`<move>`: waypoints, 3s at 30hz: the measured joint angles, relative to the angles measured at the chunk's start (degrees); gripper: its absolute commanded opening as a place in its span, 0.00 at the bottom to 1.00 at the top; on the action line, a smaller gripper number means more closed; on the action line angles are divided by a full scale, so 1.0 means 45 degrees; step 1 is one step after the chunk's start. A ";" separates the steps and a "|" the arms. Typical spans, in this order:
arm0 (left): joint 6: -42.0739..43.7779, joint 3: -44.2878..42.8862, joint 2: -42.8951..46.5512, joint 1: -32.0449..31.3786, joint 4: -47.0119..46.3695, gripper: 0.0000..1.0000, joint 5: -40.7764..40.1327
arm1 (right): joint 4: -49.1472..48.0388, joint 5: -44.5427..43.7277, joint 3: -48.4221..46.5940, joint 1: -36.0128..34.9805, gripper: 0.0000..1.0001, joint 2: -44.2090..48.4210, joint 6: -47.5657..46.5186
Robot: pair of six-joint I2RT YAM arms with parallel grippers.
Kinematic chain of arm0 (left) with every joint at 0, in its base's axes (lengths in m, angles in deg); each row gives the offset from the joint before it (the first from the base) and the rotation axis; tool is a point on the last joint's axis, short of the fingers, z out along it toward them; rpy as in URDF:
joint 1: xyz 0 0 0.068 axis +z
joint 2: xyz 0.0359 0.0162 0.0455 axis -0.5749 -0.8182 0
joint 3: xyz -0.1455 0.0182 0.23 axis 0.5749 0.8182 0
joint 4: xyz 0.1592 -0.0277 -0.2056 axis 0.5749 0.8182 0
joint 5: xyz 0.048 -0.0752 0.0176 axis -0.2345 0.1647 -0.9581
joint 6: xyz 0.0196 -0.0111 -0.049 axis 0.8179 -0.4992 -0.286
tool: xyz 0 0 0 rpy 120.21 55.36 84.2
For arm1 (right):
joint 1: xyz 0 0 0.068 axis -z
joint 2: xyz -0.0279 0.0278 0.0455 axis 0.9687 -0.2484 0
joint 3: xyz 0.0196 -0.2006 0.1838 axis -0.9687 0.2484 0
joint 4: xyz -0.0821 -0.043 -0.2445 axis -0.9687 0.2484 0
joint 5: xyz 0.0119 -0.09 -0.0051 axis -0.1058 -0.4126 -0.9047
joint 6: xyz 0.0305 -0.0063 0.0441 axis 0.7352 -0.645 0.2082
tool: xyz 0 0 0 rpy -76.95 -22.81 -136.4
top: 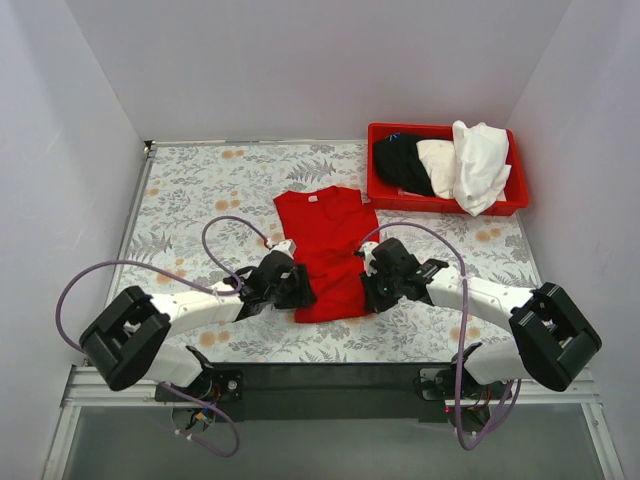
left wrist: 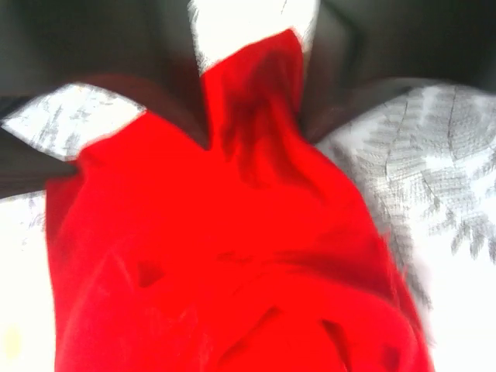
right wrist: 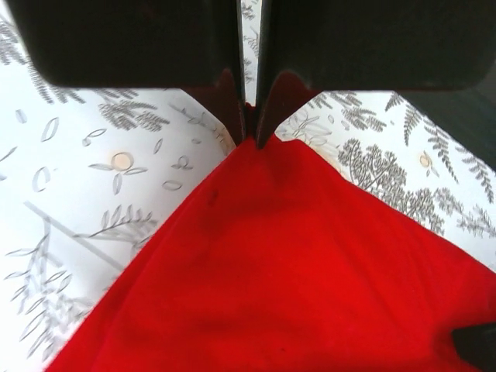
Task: Fold and stack the t-shirts
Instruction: Fold the tshirt
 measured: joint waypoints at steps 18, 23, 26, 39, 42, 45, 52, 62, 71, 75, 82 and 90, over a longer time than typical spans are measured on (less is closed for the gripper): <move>-0.2642 0.1525 0.4153 -0.1681 0.3249 0.80 -0.0831 | 0.0301 0.0015 0.0389 -0.0534 0.02 0.0189 0.0597; -0.3279 0.1496 0.4051 -0.2404 0.3327 0.78 -0.1326 | 0.0034 0.0039 0.0563 -0.0563 0.02 0.0189 0.0748; -0.3546 0.1345 0.3740 -0.2720 0.3259 0.75 -0.1642 | -0.0199 0.0107 0.0695 -0.0563 0.02 0.0189 0.0835; -0.4129 0.1375 0.2555 -0.3079 0.2312 0.20 -0.2137 | -0.0743 0.0340 0.0981 -0.0578 0.02 0.0282 0.1059; -0.4167 0.1496 0.2540 -0.3109 0.2278 0.00 -0.2171 | -0.0816 0.0345 0.1035 -0.0636 0.02 0.0340 0.1127; -0.4163 0.1535 0.2569 -0.3133 0.2229 0.00 -0.2171 | -0.0831 0.0350 0.1035 -0.0675 0.02 0.0340 0.1146; -0.3638 0.1540 0.2788 -0.3371 0.2579 0.00 -0.1846 | -0.0306 0.0461 0.1025 -0.0772 0.01 0.0675 0.0976; -0.2929 0.1350 0.3060 -0.4405 0.3662 0.00 -0.0287 | 0.1564 0.1496 0.0908 -0.1433 0.01 0.1156 0.0471; -0.2958 0.1394 0.5246 -0.4673 0.5503 0.00 0.1001 | 0.3196 0.2909 0.0044 -0.2526 0.01 0.2501 0.0233; -0.3128 0.1137 0.6324 -0.4677 0.6285 0.00 0.0559 | 0.3351 0.2905 -0.0763 -0.2531 0.01 0.3293 0.0238; -0.3269 0.0126 0.6921 -0.4682 0.6800 0.00 -0.1632 | 0.3201 0.1749 -0.1617 -0.2531 0.01 0.3507 0.0316; -0.2147 -0.0865 0.5848 -0.3104 0.5343 0.00 -0.3026 | 0.2361 0.0461 -0.2249 -0.2458 0.01 0.2778 0.0442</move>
